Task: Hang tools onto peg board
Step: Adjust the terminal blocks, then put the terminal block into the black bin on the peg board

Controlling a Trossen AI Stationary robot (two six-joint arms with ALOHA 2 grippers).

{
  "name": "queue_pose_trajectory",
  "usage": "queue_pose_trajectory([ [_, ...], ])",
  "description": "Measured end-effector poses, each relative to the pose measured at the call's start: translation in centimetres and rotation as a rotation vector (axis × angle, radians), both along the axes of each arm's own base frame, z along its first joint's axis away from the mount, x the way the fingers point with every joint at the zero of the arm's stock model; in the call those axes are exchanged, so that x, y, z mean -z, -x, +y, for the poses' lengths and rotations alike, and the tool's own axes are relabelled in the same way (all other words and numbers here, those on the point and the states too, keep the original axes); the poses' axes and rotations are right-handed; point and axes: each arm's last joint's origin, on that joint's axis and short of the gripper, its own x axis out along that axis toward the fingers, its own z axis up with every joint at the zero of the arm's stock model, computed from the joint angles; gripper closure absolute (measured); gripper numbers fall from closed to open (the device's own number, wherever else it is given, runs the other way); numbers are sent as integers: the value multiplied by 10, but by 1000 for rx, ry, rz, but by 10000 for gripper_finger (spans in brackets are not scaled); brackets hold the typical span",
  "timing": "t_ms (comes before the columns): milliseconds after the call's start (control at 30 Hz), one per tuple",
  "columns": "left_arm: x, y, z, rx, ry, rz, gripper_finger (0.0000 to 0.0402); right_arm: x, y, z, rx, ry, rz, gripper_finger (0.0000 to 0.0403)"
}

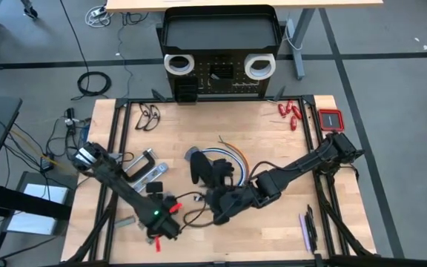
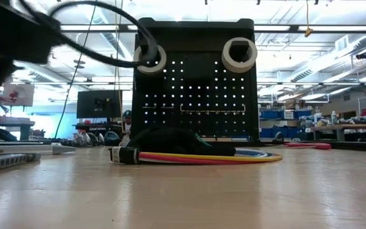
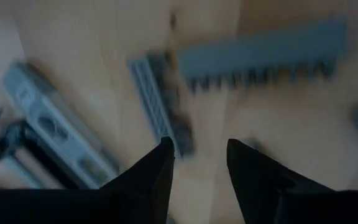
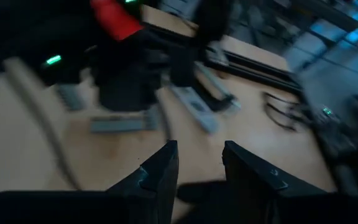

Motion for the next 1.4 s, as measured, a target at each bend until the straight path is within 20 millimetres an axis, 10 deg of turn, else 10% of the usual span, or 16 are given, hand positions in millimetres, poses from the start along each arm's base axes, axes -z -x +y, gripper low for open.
queue_pose_trajectory([
  [267, -12, 50, -46, -79, 25, -67, 245, 74, -9, 25, -196, -82, -165, 259],
  [633, -6, 97, -110, -169, 169, -552, 243, 167, -74, 34, -172, -161, -178, 225],
  [1033, 46, 97, -125, -137, 55, -536, 242, 210, -138, 48, 177, -292, -257, 164],
  [1400, 48, 105, -105, -85, -165, -452, 243, 211, -123, 34, 381, -282, 9, 153],
])
